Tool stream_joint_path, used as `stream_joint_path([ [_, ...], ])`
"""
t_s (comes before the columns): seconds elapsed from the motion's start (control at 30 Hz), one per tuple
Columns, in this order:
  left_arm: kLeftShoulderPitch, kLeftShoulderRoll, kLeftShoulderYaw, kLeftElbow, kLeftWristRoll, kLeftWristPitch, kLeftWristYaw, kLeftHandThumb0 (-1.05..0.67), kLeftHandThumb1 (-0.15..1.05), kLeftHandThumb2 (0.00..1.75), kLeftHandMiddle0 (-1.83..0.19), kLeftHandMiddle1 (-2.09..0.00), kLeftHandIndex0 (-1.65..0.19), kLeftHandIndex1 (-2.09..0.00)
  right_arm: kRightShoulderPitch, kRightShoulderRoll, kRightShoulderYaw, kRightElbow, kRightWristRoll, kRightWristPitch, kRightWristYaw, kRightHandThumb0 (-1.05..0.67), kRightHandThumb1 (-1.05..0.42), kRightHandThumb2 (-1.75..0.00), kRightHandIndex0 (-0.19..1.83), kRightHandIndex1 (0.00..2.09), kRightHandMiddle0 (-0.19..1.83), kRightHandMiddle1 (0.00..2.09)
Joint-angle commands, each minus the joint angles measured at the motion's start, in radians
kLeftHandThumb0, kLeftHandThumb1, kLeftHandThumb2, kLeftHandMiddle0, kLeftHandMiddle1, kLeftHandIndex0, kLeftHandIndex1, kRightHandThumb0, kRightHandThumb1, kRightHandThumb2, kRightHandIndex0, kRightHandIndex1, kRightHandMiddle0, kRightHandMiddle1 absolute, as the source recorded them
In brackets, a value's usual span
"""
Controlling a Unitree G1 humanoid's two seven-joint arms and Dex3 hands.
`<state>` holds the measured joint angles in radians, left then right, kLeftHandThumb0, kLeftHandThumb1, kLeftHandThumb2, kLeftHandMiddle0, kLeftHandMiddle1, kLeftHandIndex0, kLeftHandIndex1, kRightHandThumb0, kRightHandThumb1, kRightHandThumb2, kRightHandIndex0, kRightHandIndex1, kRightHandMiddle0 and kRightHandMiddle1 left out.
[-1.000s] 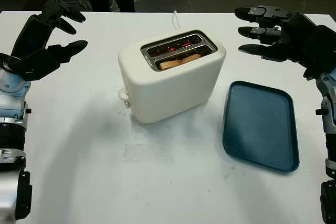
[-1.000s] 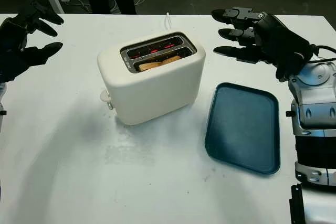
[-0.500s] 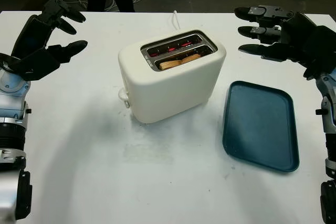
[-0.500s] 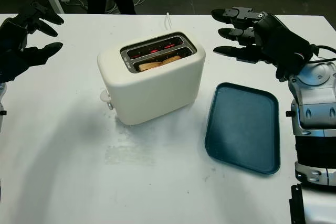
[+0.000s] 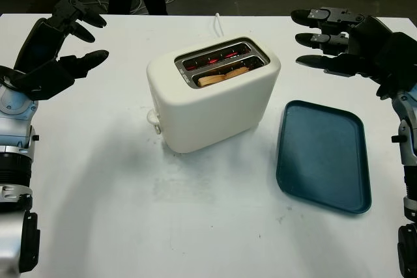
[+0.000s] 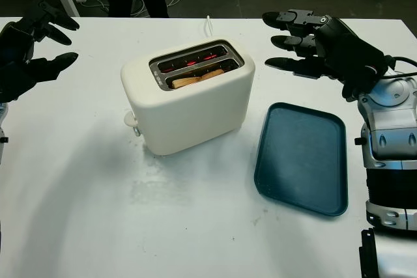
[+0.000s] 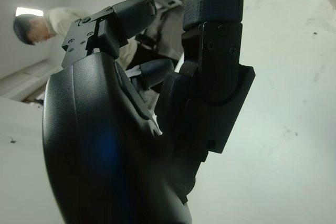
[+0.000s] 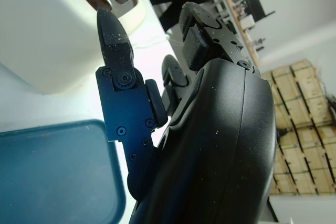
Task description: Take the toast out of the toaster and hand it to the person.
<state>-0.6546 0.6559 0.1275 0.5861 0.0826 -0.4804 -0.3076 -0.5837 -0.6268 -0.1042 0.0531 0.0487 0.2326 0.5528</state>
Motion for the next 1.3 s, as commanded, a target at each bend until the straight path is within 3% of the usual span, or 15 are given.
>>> stream_joint_path([
  [0.0,-0.003,0.004,0.001,0.004,-0.001,-0.011,0.004,-1.05,0.92,0.44,0.00,-1.64,0.00,-1.46,-0.003,0.001,0.002,0.004,0.003,-0.025,0.000,-0.48,-0.91,0.00,0.48,0.01,0.45,0.01],
  [1.27,-0.010,-0.001,-0.003,0.004,-0.002,-0.004,0.001,-1.05,0.92,0.41,0.00,-1.64,0.00,-1.46,-0.015,-0.005,0.006,0.009,0.003,-0.013,0.004,-0.51,-0.90,0.00,0.47,0.01,0.44,0.00],
])
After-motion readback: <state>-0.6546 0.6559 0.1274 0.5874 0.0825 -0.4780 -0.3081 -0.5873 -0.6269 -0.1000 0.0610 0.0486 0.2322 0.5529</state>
